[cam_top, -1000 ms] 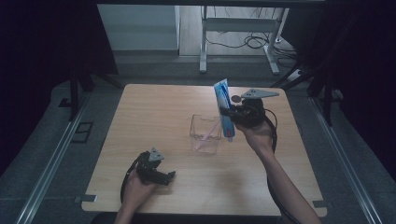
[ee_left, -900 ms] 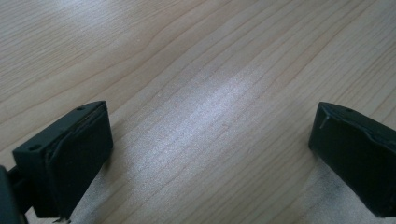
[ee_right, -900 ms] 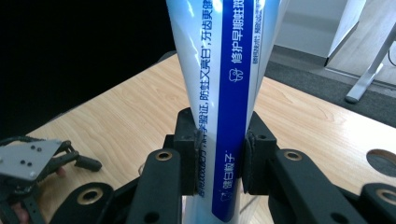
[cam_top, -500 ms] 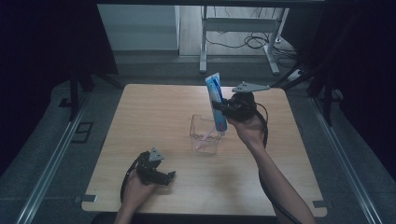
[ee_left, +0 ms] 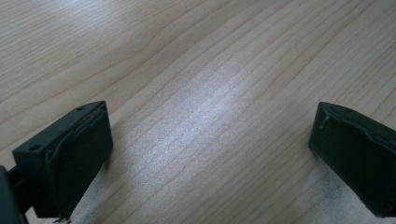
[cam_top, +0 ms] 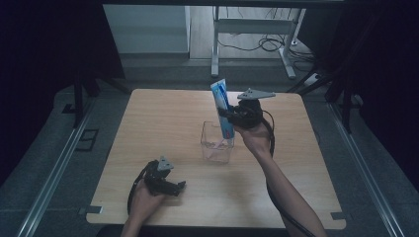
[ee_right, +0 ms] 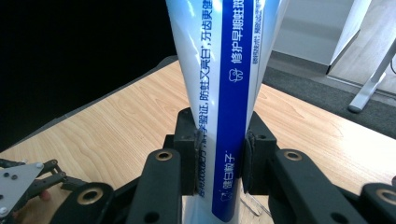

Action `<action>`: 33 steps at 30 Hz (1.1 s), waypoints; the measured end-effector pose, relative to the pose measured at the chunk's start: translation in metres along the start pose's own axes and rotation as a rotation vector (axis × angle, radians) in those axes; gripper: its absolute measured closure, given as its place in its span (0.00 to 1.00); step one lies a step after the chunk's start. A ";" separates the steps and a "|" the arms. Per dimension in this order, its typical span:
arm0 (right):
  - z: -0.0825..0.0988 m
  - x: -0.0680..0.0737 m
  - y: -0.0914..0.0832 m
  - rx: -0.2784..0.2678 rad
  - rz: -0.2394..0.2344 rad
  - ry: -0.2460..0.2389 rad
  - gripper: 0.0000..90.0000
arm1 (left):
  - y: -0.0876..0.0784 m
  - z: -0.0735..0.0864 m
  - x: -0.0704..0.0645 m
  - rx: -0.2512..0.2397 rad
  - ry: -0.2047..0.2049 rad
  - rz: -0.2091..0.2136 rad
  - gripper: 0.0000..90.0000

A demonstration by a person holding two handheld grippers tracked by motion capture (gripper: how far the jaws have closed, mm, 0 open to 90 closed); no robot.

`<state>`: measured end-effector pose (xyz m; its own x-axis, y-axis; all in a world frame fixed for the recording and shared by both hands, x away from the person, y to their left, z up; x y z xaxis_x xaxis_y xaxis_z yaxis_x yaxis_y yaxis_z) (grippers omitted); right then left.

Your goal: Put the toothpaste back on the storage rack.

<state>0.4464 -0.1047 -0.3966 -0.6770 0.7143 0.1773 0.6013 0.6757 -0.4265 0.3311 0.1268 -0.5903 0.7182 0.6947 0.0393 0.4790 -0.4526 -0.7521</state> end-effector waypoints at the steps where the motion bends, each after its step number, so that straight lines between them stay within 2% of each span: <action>1: 0.001 0.000 0.001 0.000 -0.001 0.002 0.79 | 0.000 0.000 0.000 0.000 0.000 0.000 0.00; 33: 0.047 -0.003 0.030 0.053 0.005 -0.031 0.79 | 0.000 0.000 0.000 0.002 -0.001 0.000 0.00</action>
<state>0.4464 -0.0951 -0.4511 -0.6875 0.7109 0.1484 0.5817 0.6614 -0.4735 0.3309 0.1268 -0.5903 0.7177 0.6953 0.0381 0.4778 -0.4519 -0.7533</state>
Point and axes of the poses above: each handheld gripper's, and its own axes: y roughly forward along the jaws, z roughly out of its underside, x roughly to its left, the point moved 6 cm from there along y, roughly forward along the jaws, and after that the axes turned 5 degrees about y, right-handed, at the moved point
